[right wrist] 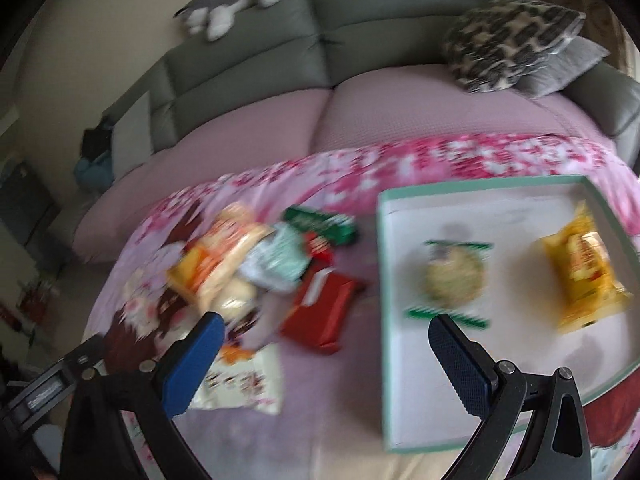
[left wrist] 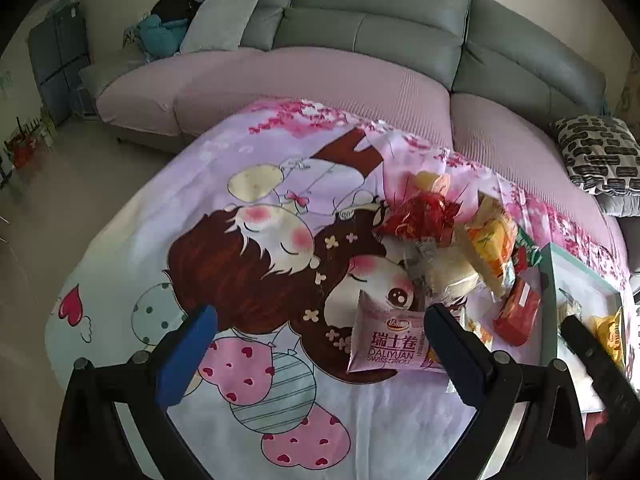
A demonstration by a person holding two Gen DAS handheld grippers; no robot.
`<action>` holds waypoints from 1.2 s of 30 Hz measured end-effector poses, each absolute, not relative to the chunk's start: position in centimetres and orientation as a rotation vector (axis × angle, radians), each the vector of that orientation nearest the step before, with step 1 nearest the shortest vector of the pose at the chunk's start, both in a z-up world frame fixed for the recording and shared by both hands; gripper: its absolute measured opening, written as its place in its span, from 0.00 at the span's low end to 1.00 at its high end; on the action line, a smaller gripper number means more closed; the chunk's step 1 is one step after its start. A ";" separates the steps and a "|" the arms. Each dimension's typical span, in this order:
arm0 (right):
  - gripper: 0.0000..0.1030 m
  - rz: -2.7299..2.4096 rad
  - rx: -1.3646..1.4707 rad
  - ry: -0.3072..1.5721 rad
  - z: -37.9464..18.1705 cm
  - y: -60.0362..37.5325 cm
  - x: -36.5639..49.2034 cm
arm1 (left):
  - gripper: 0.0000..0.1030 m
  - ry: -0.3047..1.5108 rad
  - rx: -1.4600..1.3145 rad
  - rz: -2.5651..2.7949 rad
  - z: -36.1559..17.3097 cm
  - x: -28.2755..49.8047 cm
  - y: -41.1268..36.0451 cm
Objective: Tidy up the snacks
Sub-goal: 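Move both tools back toward the remaining snack pile, then grasp the pink roll packet with the left tool while the right tool grasps the white pastry packet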
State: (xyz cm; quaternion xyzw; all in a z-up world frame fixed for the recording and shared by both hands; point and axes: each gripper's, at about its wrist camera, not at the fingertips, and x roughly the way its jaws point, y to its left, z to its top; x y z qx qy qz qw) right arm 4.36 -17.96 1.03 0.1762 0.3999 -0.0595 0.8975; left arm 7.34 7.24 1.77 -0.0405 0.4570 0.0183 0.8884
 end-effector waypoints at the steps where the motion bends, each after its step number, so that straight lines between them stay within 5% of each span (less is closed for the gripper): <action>1: 1.00 -0.107 0.356 0.840 0.8 -17.2 4.5 | 1.00 0.956 -0.086 0.034 1.5 7.5 7.2; 36: 0.97 0.008 0.284 1.047 -5.9 -10.5 7.3 | 1.00 1.081 -0.144 -0.045 -2.0 10.0 7.2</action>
